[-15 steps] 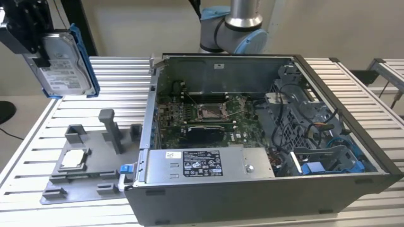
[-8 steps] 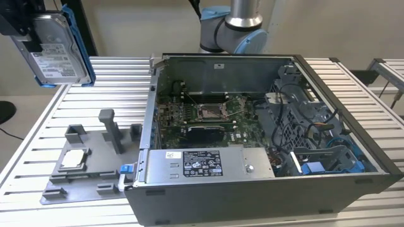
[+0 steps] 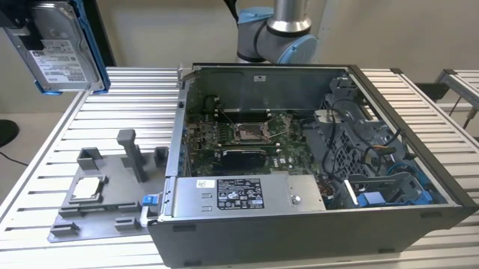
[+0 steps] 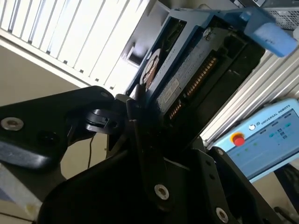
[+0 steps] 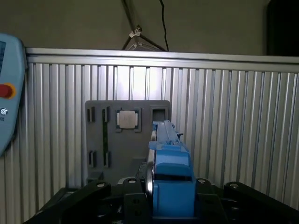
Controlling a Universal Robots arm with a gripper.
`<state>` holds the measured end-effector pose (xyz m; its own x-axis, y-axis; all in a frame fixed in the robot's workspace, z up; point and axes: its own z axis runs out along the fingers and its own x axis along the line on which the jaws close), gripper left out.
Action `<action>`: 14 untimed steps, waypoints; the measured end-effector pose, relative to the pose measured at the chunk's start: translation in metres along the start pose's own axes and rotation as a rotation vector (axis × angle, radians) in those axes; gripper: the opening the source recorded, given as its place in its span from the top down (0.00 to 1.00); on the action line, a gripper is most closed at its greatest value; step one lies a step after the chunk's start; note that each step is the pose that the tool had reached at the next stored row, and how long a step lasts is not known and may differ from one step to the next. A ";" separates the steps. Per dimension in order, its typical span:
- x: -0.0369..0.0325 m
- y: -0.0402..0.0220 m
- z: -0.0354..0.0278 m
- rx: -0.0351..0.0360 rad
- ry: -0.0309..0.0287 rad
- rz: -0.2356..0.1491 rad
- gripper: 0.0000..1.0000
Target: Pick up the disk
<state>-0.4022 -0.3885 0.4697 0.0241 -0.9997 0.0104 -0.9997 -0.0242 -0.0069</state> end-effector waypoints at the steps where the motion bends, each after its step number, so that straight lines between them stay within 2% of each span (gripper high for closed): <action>1: 0.0000 -0.0008 0.0000 0.0000 0.0001 0.000 1.00; 3: 0.0001 -0.0053 0.0000 0.0000 0.0000 0.000 1.00; 7: 0.0003 -0.0192 0.0001 0.0000 0.0000 0.000 1.00; 14: 0.0010 -0.0498 0.0004 0.0000 -0.0001 0.000 1.00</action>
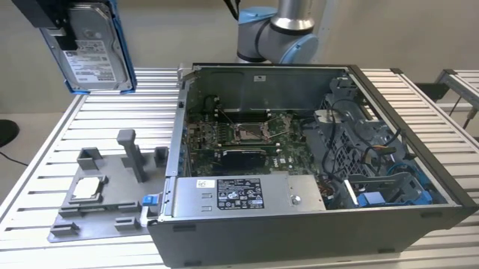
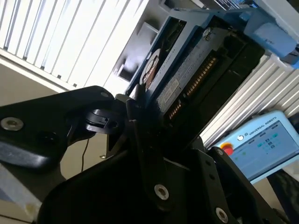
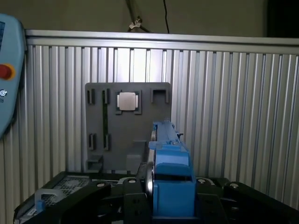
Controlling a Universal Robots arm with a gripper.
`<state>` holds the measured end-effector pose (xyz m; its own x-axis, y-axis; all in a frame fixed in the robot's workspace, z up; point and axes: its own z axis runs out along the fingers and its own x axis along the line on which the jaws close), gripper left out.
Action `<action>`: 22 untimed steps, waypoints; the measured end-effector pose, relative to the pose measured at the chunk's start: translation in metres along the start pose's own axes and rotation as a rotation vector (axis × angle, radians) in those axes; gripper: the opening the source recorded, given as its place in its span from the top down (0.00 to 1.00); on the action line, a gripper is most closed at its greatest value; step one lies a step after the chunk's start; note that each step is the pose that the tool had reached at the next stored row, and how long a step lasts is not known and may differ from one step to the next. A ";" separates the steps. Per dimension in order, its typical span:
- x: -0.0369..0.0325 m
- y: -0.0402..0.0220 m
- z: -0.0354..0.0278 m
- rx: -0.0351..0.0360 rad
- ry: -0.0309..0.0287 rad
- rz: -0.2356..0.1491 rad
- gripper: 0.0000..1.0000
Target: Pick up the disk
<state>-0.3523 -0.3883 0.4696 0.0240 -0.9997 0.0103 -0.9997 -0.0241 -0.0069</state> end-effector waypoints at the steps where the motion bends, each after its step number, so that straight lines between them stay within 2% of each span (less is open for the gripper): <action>1: 0.0001 -0.0045 0.0000 0.0000 0.0000 0.000 1.00; 22: 0.0013 -0.0997 0.0007 -0.0001 0.0001 0.000 1.00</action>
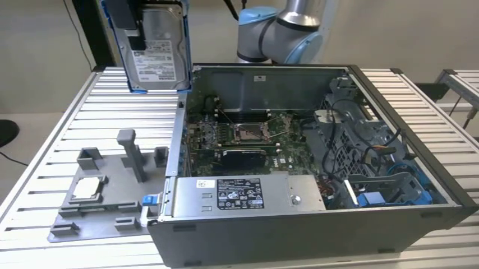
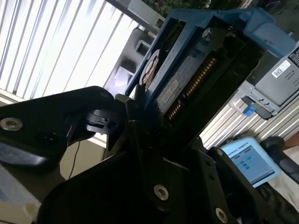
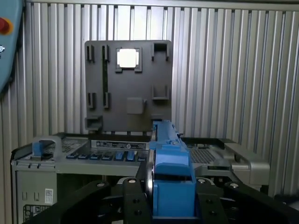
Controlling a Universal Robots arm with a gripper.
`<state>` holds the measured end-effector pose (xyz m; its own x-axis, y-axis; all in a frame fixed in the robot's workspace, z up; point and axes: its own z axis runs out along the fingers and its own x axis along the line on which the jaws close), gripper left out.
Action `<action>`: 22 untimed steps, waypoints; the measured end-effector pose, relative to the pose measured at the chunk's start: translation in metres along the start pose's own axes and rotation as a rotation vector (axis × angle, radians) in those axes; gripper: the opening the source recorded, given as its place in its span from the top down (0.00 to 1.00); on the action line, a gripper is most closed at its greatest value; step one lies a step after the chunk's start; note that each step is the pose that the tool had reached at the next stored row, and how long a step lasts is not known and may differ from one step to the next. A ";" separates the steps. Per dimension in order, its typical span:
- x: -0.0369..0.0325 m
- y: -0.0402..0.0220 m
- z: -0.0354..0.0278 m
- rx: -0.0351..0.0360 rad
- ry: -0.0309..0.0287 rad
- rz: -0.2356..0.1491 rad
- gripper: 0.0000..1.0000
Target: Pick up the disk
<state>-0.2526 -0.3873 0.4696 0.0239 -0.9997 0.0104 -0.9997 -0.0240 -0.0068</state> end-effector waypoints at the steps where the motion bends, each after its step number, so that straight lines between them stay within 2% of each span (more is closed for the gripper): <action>1: 0.0001 -0.0051 0.0000 0.0000 0.0000 0.000 1.00; 22: 0.0020 -0.1006 0.0007 0.0000 0.0000 0.000 1.00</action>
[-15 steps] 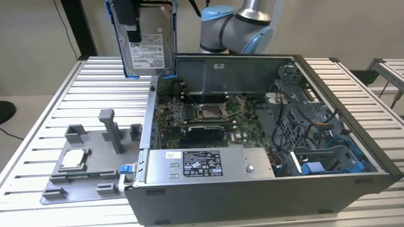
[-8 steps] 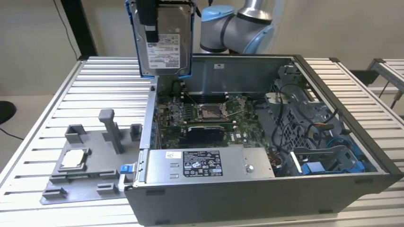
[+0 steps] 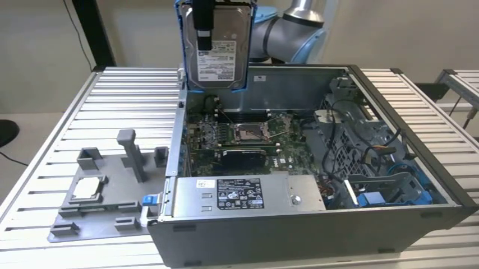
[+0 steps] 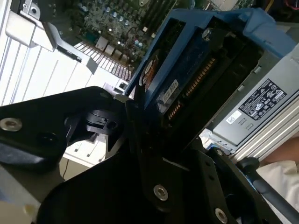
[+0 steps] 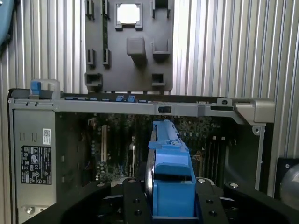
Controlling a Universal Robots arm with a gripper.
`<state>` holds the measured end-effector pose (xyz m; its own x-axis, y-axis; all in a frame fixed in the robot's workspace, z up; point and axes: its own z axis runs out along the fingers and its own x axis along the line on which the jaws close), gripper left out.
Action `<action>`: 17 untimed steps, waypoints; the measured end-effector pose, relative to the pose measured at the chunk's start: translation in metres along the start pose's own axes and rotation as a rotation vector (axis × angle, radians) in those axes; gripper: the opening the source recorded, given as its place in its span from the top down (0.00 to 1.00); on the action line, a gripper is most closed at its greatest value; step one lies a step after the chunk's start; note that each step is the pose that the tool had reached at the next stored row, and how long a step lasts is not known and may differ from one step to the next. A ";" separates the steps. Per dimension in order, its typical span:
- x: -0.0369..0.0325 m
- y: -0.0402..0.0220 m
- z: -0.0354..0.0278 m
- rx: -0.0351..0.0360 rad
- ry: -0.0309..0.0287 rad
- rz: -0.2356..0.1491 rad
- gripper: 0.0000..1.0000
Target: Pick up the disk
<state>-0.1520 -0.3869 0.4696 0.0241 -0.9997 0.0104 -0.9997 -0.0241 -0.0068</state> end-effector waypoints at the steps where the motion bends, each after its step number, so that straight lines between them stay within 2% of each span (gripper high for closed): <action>1: 0.0001 -0.0043 0.0000 0.0000 0.0000 0.000 1.00; 17: 0.0018 -0.0772 0.0006 0.0000 0.0000 0.000 1.00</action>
<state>-0.0748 -0.3869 0.4696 0.0241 -0.9997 0.0103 -0.9997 -0.0241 -0.0068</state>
